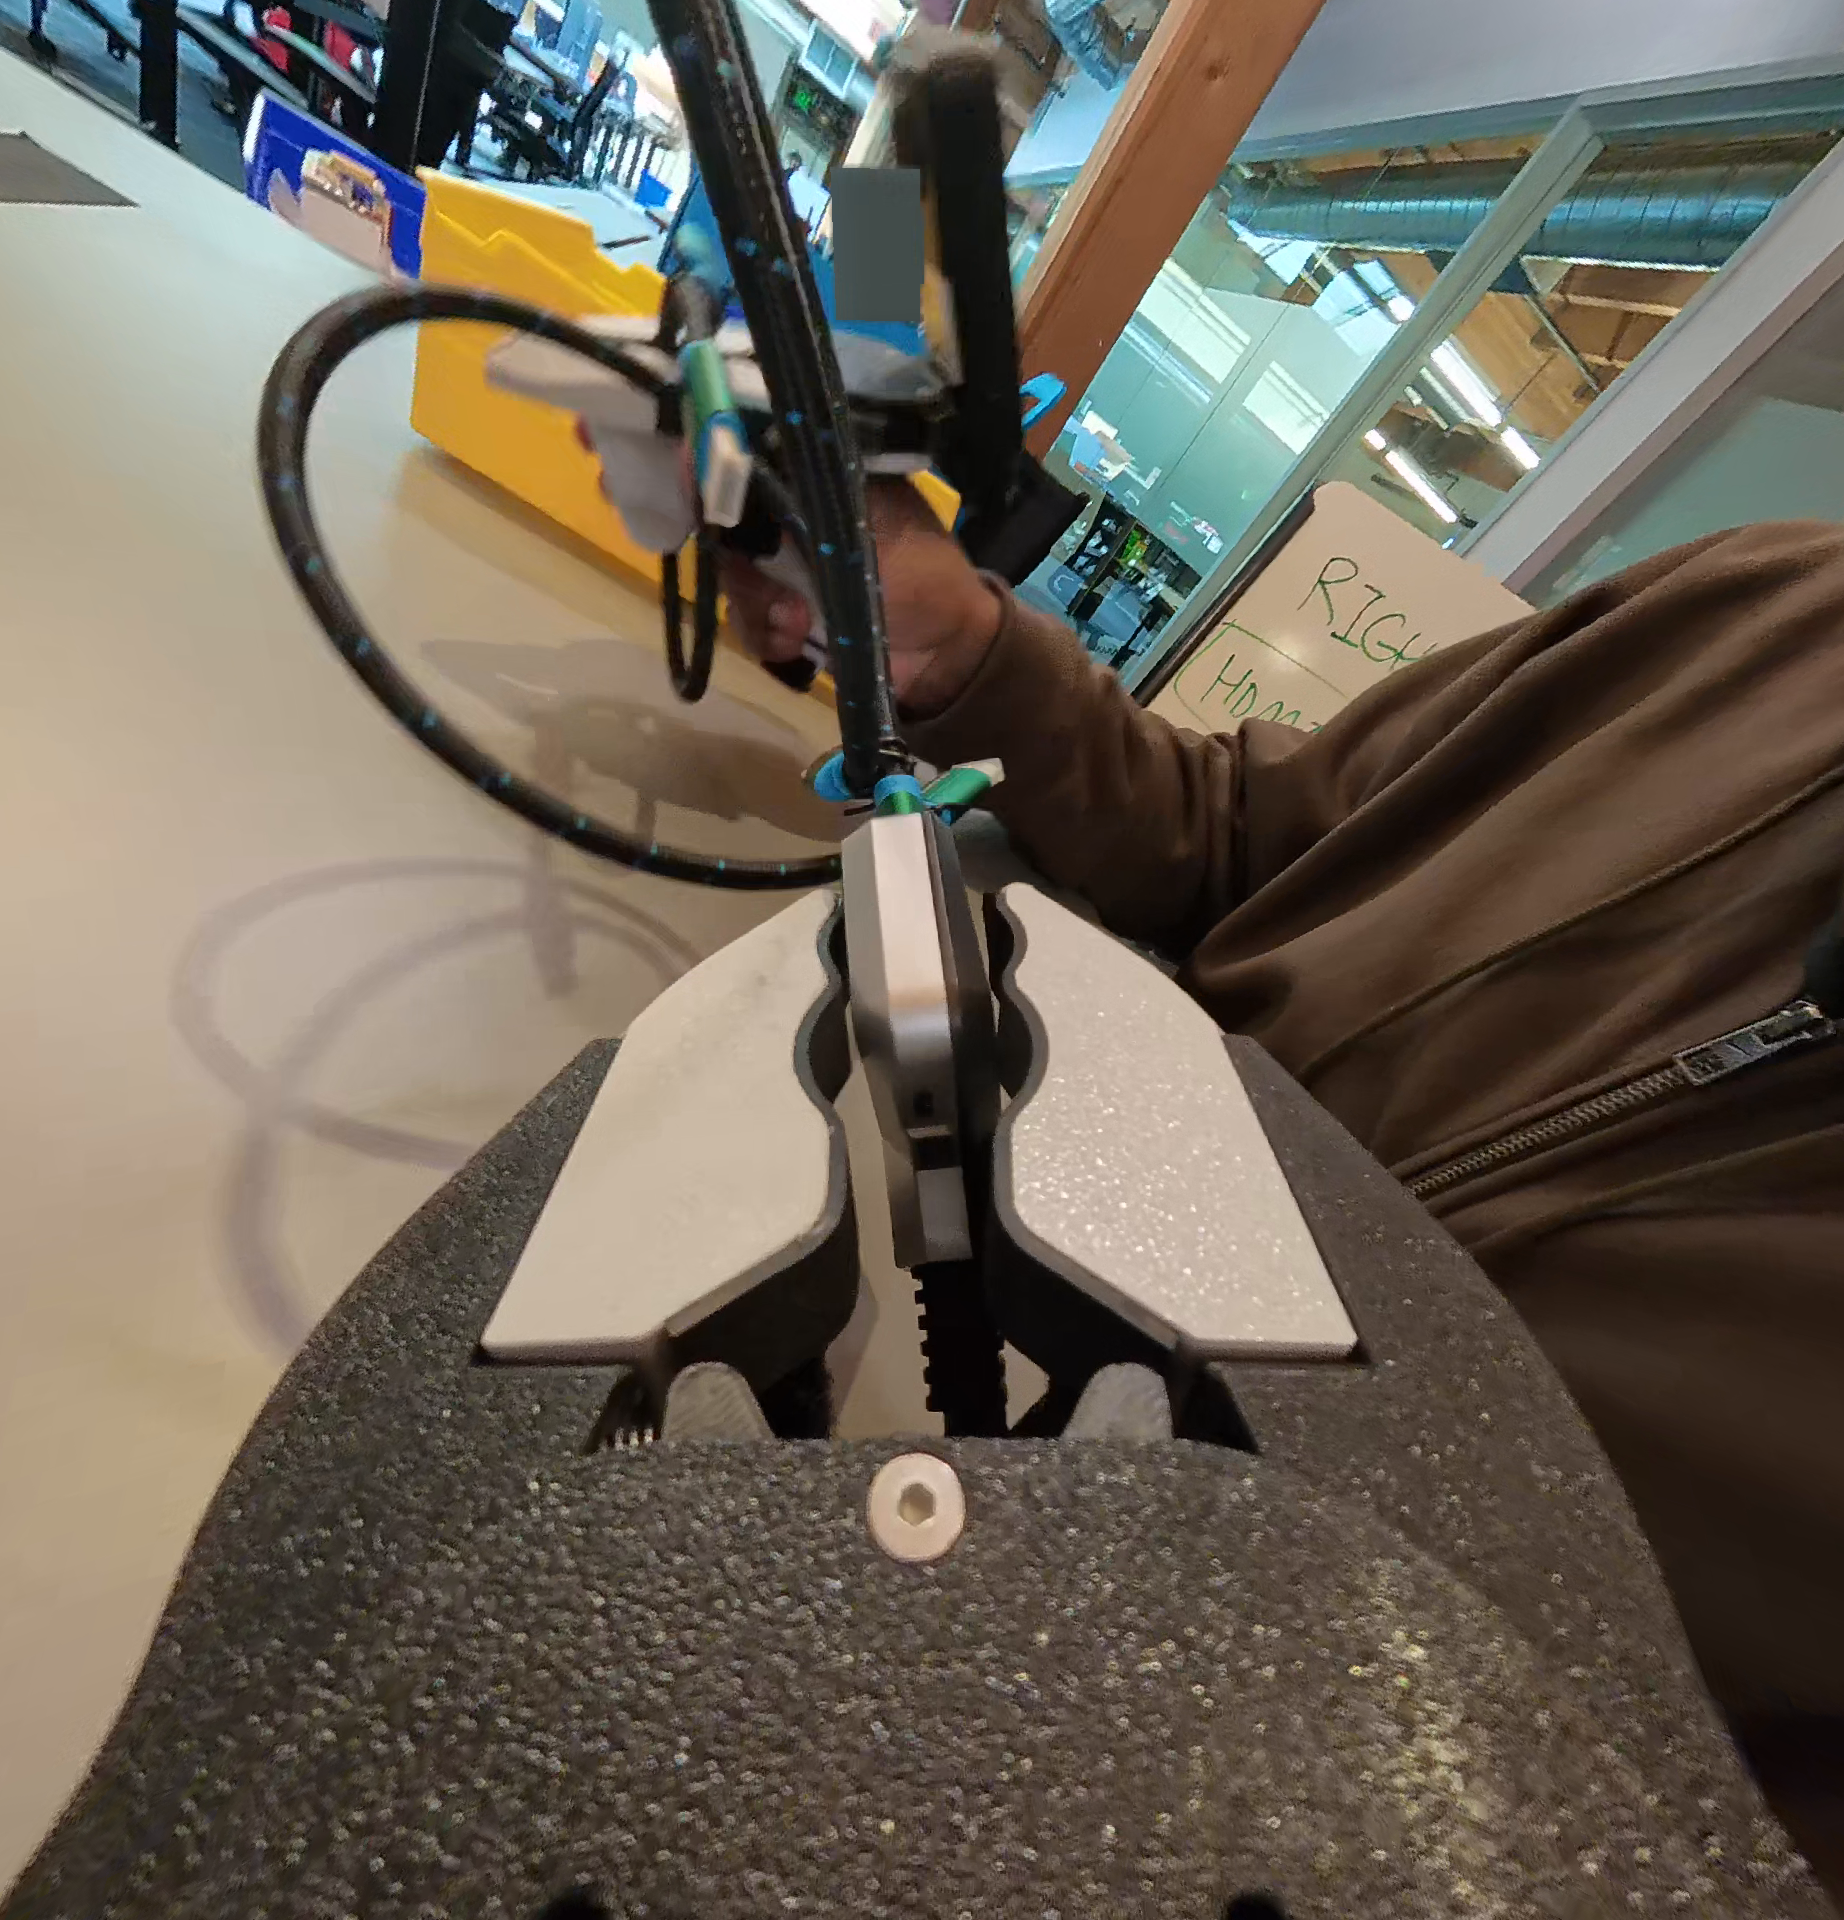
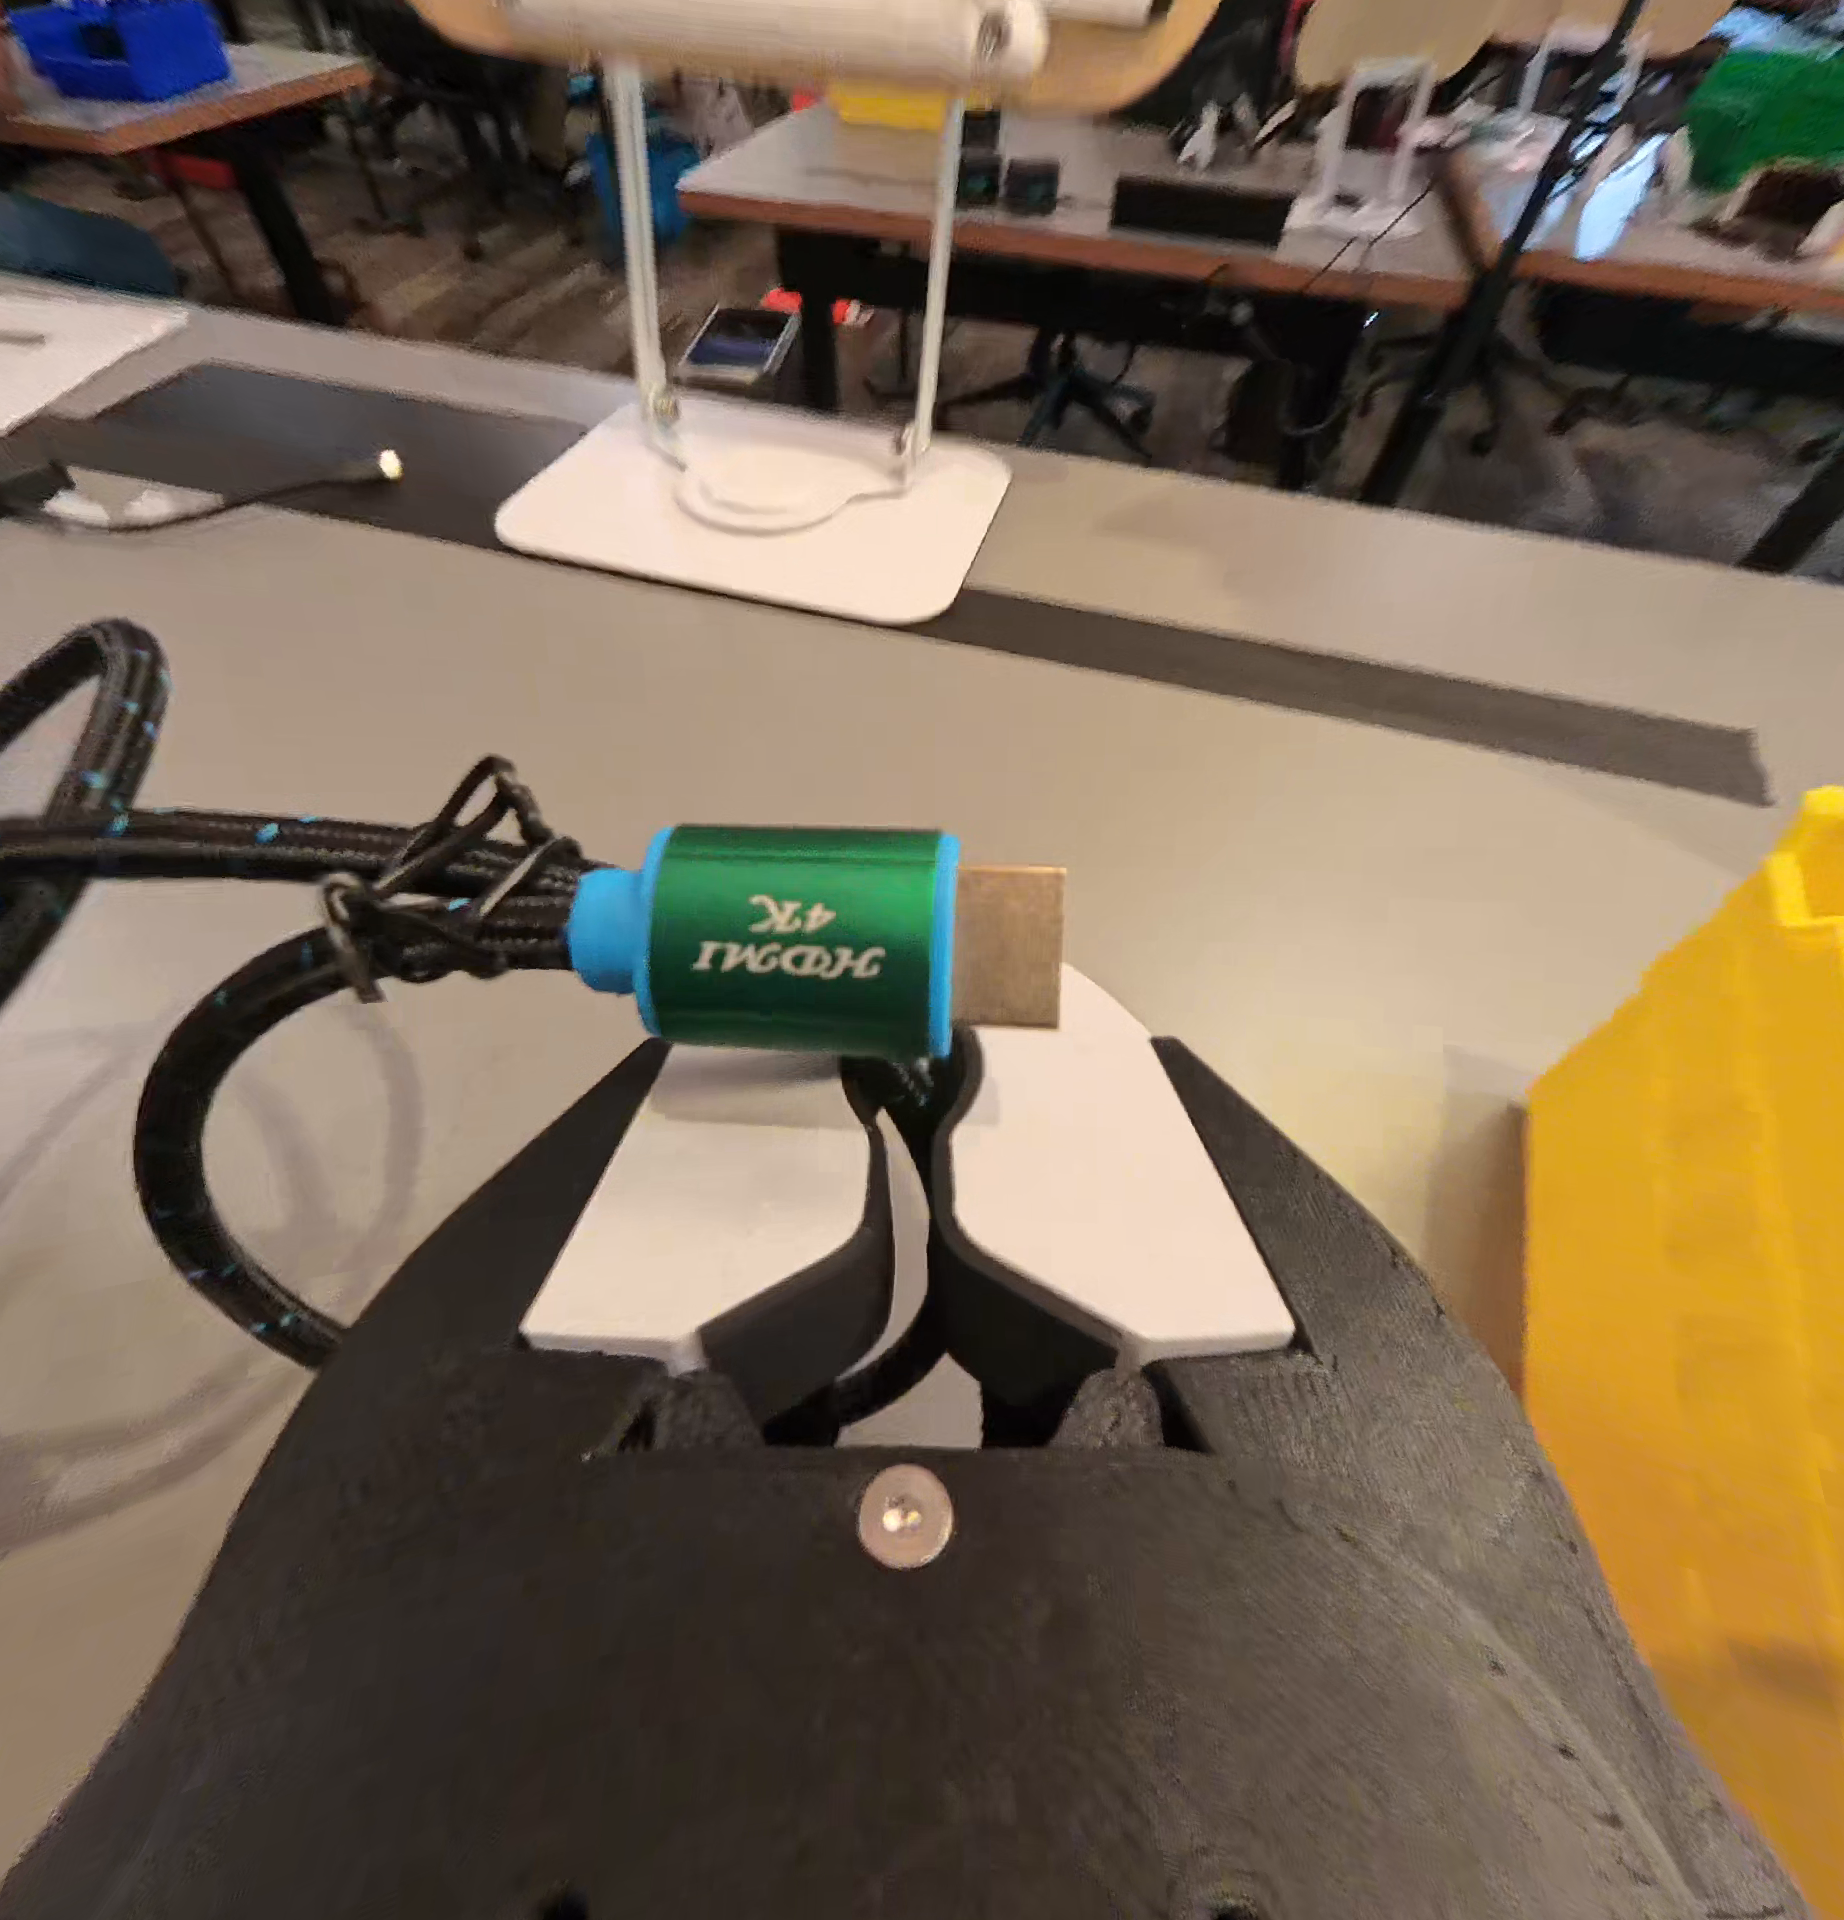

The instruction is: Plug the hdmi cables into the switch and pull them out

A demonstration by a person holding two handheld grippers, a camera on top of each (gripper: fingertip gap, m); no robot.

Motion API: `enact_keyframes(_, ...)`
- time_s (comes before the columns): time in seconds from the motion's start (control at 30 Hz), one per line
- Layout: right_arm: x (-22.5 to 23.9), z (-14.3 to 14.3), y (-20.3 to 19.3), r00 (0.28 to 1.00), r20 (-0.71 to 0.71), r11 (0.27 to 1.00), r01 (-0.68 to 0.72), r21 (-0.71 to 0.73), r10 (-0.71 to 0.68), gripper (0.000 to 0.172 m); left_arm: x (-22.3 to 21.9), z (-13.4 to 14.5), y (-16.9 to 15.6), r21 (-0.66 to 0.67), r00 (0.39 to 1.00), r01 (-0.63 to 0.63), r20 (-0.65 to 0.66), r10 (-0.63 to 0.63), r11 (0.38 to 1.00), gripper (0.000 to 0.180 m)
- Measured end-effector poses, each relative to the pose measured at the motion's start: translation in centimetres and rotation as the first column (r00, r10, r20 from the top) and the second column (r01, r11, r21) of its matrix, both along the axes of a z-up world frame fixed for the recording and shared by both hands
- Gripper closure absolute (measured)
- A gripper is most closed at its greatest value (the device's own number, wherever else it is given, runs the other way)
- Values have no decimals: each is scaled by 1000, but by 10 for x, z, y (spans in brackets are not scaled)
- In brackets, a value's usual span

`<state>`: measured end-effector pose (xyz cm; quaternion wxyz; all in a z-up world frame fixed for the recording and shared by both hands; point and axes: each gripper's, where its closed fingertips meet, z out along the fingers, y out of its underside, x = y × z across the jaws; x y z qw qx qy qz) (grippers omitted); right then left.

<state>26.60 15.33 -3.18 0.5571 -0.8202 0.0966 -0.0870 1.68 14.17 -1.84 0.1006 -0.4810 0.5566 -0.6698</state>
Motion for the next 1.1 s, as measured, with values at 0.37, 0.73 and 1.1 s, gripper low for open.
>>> enact_keyframes(0.37,9,81,-35,996,-75,986,62,153,-51,172,8,-18,13,76,990,-105,-85,112,992,158)
enact_keyframes(0.73,71,104,-175,998,-24,966,-55,-253,50,172,8,-11,25,39,984,-167,-57,169,985,158)
enact_keyframes(1.1,150,-28,-246,978,-173,767,-24,-641,-114,171,12,-26,19,49,985,-140,-94,145,989,158)
